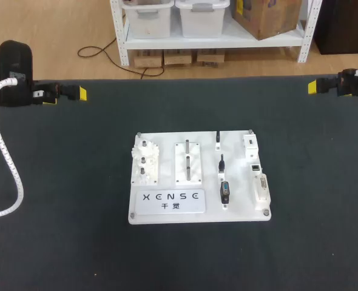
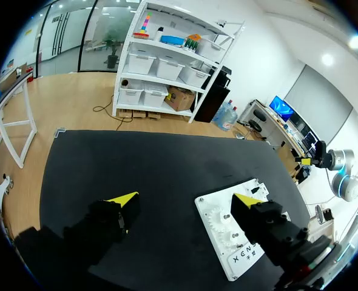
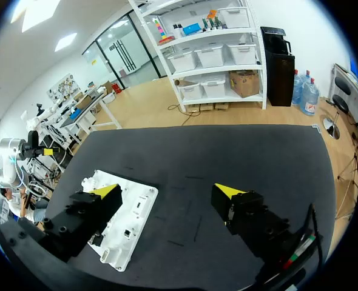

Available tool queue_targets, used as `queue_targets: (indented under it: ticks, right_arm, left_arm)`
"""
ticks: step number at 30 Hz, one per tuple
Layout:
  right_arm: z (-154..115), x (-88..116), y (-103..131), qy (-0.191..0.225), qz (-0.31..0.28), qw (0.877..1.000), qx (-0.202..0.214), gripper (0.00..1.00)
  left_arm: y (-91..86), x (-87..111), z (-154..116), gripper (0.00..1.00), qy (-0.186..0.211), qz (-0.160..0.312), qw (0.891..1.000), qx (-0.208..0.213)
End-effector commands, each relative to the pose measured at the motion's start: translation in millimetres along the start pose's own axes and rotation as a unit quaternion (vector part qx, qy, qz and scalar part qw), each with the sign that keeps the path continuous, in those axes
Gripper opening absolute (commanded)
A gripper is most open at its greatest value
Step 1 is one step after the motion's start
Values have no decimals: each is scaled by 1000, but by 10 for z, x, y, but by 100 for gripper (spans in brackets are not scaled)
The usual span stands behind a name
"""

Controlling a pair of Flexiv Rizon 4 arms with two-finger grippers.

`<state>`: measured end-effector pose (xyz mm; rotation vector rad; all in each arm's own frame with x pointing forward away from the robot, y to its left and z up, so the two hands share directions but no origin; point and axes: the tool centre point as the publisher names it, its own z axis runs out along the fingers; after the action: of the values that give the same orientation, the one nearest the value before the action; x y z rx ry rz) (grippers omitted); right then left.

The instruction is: Insert the Ethernet cable into its matching sockets.

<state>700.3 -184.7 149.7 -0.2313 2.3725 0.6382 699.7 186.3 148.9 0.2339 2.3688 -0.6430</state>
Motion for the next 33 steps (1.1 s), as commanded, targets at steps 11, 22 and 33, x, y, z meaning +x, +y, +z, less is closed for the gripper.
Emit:
queue_targets:
  ticks: [11,22,33]
  right_arm:
    - [-2,-2,-3,0,0,1000,-1,100]
    - [-2,-2,-3,0,0,1000,-1,100]
    - [-2,-2,-3,0,0,1000,-1,100]
  left_arm:
    - [-14,-10,0,100,2,-1,1000,-4]
    - [-731,78,250,100,-22,300,926,230]
    - [-1407,544,446,100,-45,447,824,344]
